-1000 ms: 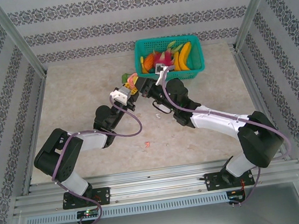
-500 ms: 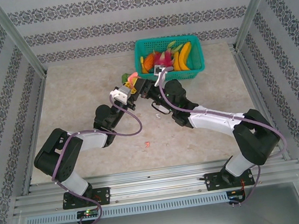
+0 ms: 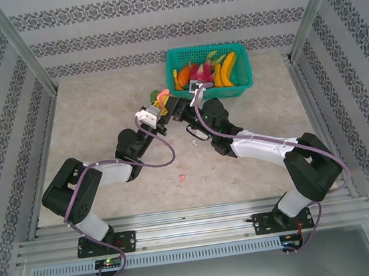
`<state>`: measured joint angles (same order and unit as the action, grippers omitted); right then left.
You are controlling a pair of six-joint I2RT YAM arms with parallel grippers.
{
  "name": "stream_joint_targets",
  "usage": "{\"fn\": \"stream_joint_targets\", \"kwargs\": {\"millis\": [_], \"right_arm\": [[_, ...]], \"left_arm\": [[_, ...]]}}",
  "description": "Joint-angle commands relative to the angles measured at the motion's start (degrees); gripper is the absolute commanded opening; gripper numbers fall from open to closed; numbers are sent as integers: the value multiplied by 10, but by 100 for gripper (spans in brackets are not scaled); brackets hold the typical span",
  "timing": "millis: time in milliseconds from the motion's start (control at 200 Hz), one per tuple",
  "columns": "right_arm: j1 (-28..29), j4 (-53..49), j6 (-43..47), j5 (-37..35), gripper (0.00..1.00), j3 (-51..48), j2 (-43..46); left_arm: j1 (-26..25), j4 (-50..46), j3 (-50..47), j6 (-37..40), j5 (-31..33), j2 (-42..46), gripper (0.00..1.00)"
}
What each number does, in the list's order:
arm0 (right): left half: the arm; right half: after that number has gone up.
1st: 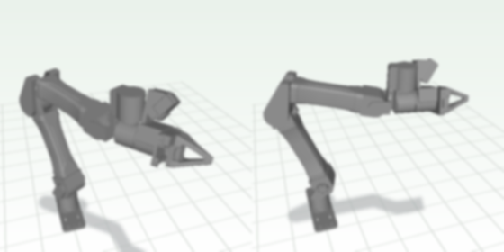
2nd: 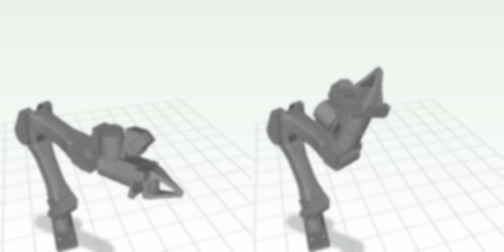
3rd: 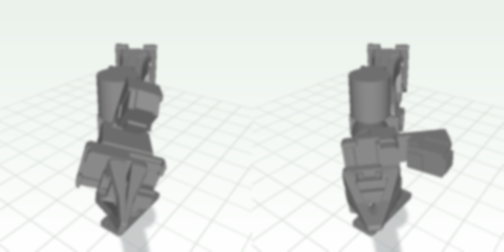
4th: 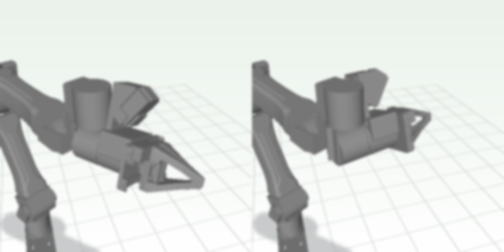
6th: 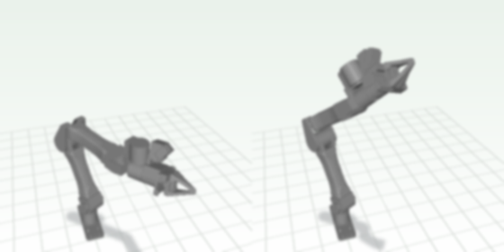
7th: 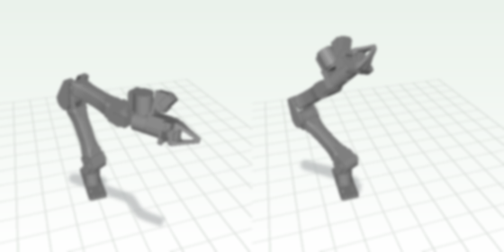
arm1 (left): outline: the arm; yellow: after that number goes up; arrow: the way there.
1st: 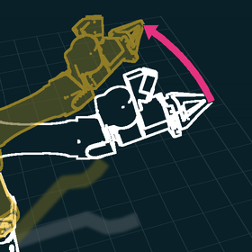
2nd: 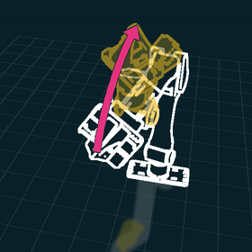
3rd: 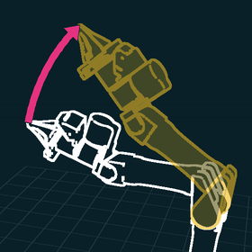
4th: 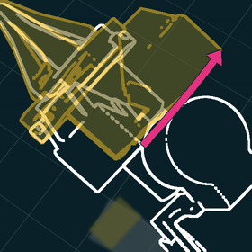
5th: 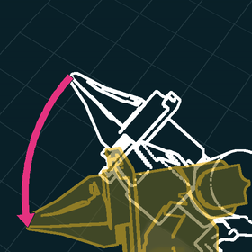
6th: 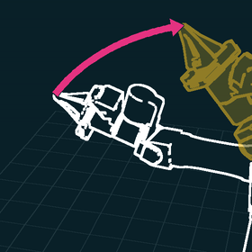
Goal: Insert the wireless bluetooth earbuds into the charging case
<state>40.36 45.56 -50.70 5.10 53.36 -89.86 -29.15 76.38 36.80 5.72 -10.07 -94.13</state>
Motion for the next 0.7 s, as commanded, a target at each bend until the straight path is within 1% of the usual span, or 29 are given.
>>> {"fn": "stream_joint_targets", "kwargs": {"millis": [0,450,555,620,659,694], "right_arm": [[5,8,3,24,15,-6,-8],[5,-27,23,28,14,-24,5],[4,-50,27,22,14,-25,7],[4,-54,28,19,16,-26,8],[3,-56,28,14,21,-26,9],[3,-58,27,12,23,-27,10]], "left_arm": [[-7,27,19,-6,-23,20,0],[-7,21,22,-6,-23,28,0],[-7,20,21,-6,-24,30,0],[-7,19,20,-6,-24,31,0],[-7,19,20,-7,-25,32,0],[-7,18,20,-8,-26,33,0]]}}
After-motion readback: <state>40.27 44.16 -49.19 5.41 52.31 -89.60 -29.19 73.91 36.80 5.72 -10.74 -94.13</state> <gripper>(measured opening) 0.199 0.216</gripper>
